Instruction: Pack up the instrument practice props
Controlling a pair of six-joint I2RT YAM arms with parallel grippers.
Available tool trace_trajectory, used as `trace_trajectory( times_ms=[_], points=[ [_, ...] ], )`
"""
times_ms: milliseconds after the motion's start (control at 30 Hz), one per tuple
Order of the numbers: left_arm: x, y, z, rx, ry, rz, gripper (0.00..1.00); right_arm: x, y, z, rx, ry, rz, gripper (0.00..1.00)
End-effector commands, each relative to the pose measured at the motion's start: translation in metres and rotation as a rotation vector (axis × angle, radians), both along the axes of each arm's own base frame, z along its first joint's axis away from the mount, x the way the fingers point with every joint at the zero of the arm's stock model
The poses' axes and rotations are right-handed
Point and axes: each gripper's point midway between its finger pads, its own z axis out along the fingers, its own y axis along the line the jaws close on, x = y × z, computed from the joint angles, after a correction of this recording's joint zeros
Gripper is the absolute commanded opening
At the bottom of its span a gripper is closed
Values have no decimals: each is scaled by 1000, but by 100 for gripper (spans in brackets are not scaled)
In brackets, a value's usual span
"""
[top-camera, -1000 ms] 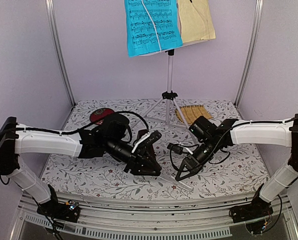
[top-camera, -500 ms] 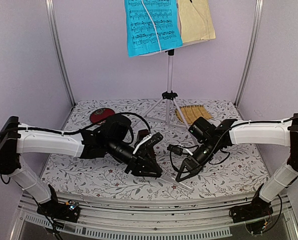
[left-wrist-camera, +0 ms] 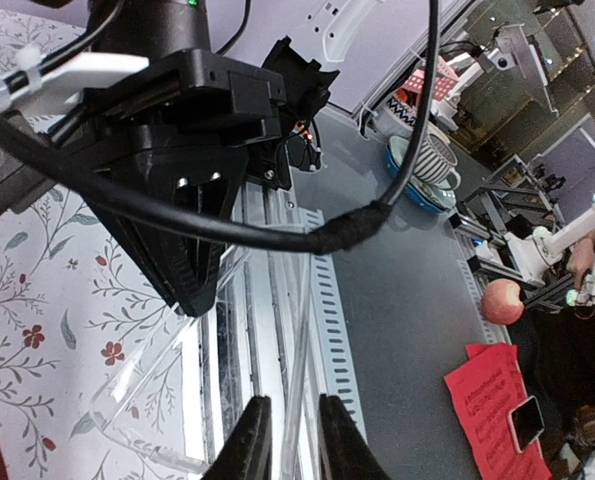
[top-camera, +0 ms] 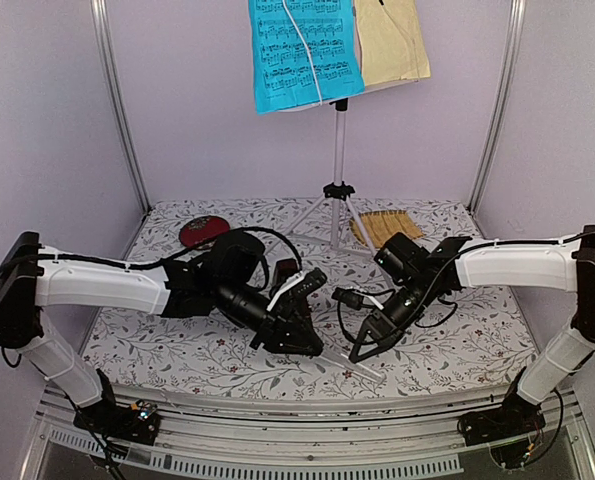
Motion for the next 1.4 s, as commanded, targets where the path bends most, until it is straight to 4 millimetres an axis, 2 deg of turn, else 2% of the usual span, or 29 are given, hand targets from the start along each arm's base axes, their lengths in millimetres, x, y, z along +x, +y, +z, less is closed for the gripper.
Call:
trace_trajectory(
  times_ms=[0, 100, 200, 500, 533, 567, 633, 667, 733, 833, 900, 1000, 1033, 1167, 1267, 1367],
  points=[
    [-3, -5, 3, -10, -15, -19, 16, 1, 6, 5, 18, -8, 22, 2],
    [-4, -5, 2, -7, -10, -24, 12, 1, 6, 4, 18, -8, 23, 2],
    [-5, -4, 1, -5, -5, -29, 4, 1, 5, 3, 13, -8, 24, 2],
    [-9, -3, 4, -18, 12, -48, 0, 6, 5, 3, 3, -48, 8, 2],
    [-9, -3, 5, -24, 14, -47, 0, 9, 5, 5, 4, -68, 1, 6],
    [-9, -3, 8, -34, 15, -45, 0, 13, 5, 7, 5, -89, -12, 14],
    [-7, -3, 15, -55, 14, -27, 0, 23, 4, 16, 22, -135, -48, 41],
    [-4, -4, 19, -69, 8, -10, 0, 30, 2, 22, 33, -160, -75, 52],
    [5, -5, 29, -101, -12, 43, 0, 46, -7, 32, 44, -199, -147, 68],
    [22, -7, 50, -172, -18, 153, 0, 80, -31, 52, 73, -291, -298, 84],
    [34, -7, 65, -234, -20, 230, 0, 99, -47, 75, 122, -372, -401, 94],
    [56, -8, 86, -321, -10, 349, 0, 124, -65, 118, 233, -494, -545, 100],
    [64, -8, 91, -343, 1, 387, 0, 130, -70, 133, 267, -533, -596, 99],
    [104, -4, 105, -410, 55, 576, 0, 143, -83, 184, 450, -705, -741, 99],
    [126, 4, 114, -455, 81, 685, 0, 146, -91, 200, 553, -771, -819, 99],
    [134, 11, 128, -522, 110, 743, 0, 138, -92, 213, 677, -794, -855, 99]
  ],
)
